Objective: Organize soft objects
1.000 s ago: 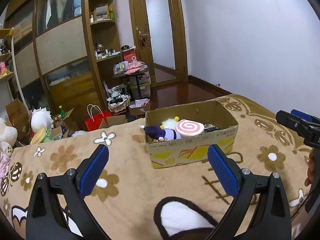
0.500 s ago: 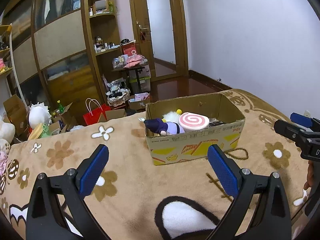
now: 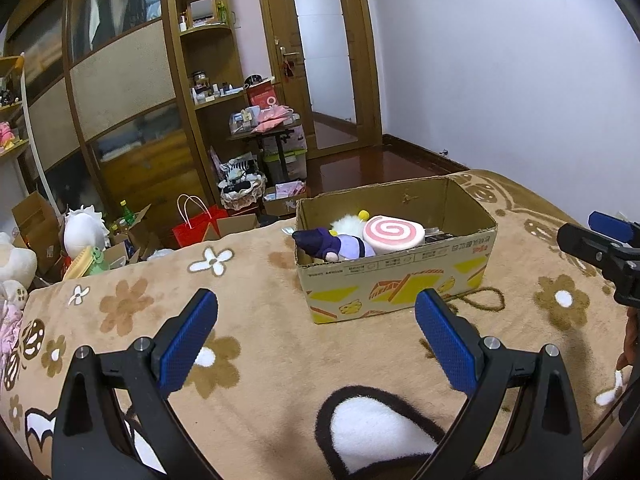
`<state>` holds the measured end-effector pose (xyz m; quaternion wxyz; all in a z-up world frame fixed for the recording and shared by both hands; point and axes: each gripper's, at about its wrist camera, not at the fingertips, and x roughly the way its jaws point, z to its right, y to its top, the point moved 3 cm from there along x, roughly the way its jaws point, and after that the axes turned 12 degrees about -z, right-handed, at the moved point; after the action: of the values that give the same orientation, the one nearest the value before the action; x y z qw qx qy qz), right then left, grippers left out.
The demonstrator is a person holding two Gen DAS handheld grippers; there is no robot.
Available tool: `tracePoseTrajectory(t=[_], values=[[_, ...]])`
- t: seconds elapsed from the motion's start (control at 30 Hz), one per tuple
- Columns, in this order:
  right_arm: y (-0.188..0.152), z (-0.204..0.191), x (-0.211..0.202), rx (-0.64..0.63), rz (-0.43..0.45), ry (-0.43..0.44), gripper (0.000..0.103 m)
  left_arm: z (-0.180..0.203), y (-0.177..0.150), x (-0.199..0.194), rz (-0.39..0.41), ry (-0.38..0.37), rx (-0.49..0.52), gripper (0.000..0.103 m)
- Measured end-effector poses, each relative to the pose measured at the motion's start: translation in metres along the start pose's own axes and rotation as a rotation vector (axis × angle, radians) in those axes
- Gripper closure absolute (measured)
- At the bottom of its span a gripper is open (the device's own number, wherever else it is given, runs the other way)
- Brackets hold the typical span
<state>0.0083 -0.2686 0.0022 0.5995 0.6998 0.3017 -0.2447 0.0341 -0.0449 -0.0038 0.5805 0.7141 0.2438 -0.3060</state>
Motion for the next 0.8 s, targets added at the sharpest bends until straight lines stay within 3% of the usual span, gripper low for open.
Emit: tracePoseTrajectory(t=[0.8], values=[[0.0006, 0.0016, 0.0011, -0.009, -0.002, 0.005, 0.000, -0.0057, -0.0010, 0.0006, -0.001, 0.011, -0.015, 0.005]])
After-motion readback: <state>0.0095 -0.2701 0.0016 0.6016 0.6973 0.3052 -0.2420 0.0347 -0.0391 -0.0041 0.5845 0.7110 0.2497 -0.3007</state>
